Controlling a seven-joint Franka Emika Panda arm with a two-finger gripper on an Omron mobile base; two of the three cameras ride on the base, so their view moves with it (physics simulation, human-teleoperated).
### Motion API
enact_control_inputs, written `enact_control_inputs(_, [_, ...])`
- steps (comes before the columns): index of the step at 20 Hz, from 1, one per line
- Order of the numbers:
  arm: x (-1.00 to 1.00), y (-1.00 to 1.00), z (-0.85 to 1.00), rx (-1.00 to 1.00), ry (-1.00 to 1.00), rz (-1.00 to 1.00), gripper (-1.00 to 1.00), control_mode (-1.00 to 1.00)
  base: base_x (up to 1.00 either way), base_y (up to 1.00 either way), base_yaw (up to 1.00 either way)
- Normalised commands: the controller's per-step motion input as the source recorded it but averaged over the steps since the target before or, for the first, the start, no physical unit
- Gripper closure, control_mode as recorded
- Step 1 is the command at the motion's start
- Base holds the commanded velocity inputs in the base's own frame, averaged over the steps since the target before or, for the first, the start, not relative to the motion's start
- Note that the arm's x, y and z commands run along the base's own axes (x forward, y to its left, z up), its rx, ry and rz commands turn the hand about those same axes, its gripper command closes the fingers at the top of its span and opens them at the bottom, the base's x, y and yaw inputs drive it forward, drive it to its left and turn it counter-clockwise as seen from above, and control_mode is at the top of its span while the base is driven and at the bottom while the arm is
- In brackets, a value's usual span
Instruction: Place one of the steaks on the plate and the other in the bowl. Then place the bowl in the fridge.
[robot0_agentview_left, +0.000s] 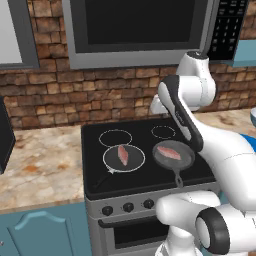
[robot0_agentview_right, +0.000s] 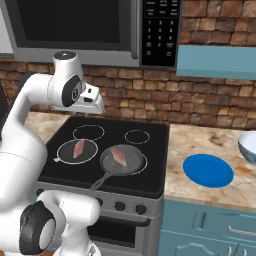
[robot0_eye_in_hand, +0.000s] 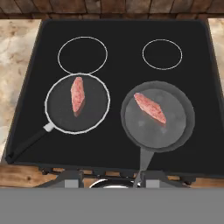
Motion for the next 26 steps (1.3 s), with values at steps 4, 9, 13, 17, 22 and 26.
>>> enact_control_inputs(4, [-0.40, 0.01, 0.00, 0.02, -0.08, -0.01, -1.00, -1.00, 0.00, 0.00, 0.00])
enact_control_inputs(9, [-0.41, 0.34, -0.13, 0.02, 0.00, 0.00, -1.00, -1.00, 0.00, 0.00, 0.00])
enact_control_inputs(13, [-0.22, 0.20, -0.36, 0.00, 0.00, 0.00, -1.00, -1.00, 0.00, 0.00, 0.00])
enact_control_inputs(17, [0.00, 0.27, -0.41, -0.01, 0.08, 0.09, -1.00, -1.00, 0.00, 0.00, 0.00])
enact_control_inputs(22, [0.07, 0.34, -0.56, 0.00, 0.11, 0.07, -1.00, -1.00, 0.00, 0.00, 0.00])
enact_control_inputs(26, [0.28, 0.20, -0.40, -0.03, 0.14, 0.01, -1.00, -1.00, 0.00, 0.00, 0.00])
